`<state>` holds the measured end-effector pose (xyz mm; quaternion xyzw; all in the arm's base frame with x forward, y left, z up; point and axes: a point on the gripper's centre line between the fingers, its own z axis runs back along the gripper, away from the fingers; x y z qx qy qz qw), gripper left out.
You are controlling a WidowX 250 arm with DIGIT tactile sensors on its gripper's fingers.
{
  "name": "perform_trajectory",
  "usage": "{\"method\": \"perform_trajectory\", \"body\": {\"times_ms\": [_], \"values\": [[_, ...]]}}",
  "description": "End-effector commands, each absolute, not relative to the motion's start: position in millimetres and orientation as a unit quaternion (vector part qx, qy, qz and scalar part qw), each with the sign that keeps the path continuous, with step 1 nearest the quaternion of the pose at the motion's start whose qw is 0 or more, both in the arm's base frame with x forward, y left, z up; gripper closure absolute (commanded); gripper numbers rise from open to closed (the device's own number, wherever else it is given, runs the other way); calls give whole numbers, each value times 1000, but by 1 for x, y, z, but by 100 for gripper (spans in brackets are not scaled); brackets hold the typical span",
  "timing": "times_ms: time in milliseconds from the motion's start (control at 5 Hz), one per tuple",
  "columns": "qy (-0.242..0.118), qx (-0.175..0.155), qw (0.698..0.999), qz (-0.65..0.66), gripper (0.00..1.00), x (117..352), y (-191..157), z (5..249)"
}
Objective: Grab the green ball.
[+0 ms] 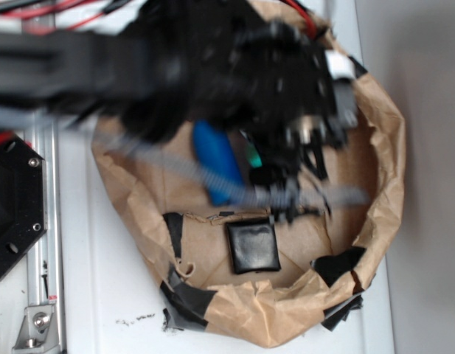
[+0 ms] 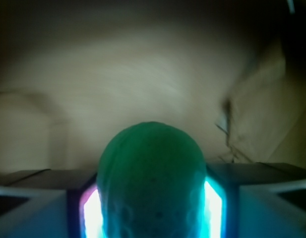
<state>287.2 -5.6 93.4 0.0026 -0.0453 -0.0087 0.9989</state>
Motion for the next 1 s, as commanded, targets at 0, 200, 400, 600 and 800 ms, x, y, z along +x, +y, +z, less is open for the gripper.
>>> {"method": "perform_trajectory", "body": {"times_ms": [0, 200, 400, 600, 800], "values": [[-51, 41, 996, -65, 100, 288, -18, 178], [-53, 16, 997, -50, 100, 284, -15, 187], [-54, 15, 997, -44, 100, 280, -6, 181], [-50, 8, 998, -40, 100, 275, -4, 177], [-48, -2, 998, -33, 100, 272, -2, 175]]}}
